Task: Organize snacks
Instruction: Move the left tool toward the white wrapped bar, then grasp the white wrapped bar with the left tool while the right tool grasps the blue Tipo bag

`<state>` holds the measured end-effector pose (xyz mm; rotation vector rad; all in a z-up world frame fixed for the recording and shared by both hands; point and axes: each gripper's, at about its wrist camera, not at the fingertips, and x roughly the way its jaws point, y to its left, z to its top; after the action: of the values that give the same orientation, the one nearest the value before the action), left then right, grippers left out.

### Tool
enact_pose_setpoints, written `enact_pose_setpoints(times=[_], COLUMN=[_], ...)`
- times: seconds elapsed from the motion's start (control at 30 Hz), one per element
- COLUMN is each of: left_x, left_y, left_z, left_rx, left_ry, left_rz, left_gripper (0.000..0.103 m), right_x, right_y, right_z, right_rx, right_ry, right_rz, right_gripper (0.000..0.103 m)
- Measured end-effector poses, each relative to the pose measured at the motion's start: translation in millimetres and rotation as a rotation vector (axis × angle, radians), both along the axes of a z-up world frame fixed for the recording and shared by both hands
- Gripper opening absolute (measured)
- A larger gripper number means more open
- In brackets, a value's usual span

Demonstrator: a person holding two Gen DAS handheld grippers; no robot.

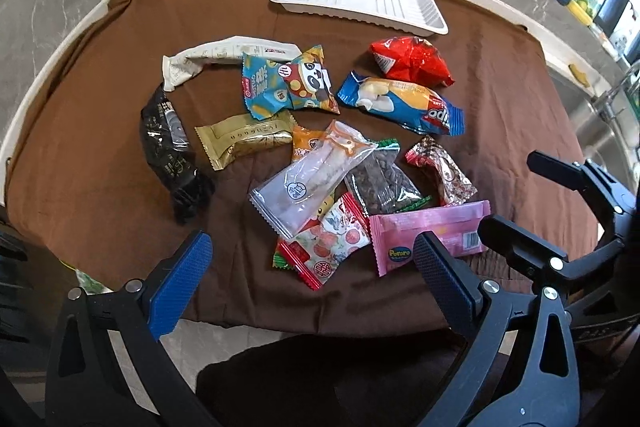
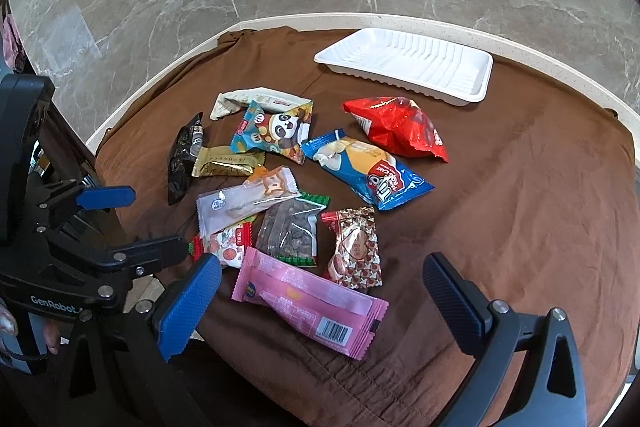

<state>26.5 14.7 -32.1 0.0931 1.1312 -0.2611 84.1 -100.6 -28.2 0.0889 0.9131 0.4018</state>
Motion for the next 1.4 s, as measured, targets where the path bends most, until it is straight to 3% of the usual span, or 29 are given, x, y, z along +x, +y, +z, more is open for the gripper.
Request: enact_pose_setpoints(times=[0.4,0.83,0.93,1.17,1.37,1.4], left_x=[39.9,106.4,124.4,171.5,215.6,223.8], left_y=[33.8,52.6,52.7,49.2,56.6,58.4], left_z=[-10.2,-20.9,-20.4,-26.2,-39.9,-42.8], left_rx=[-0.067,0.083,0.118,0.329,0.411,0.417], left_ry=[0.026,-0.056,-0.085,-0.189,-0.189,-0.184], left_rz=[0.079,0.013,-0.047,-0.257,-0.395,-0.413], left_gripper=[0.101,0.1,0.1,0.099,0.085,0.074], right_x=[25.6,76.4,86.3,105.1,122.1,123.6], right_y=[4.5,26.8,31.3,39.4,38.2,37.8], right_z=[-7.2,-19.0,-25.2,-37.4,-46.7,-47.2], right_rx=[-0.04,-0.134,-0.146,-0.178,-0.197,-0.196], right_ry=[0.021,0.086,0.117,0.169,0.219,0.226], right_rz=[0.003,0.038,0.042,0.051,0.032,0.031], right_gripper=[0.103,0.103,0.103,0.103,0.103,0.103])
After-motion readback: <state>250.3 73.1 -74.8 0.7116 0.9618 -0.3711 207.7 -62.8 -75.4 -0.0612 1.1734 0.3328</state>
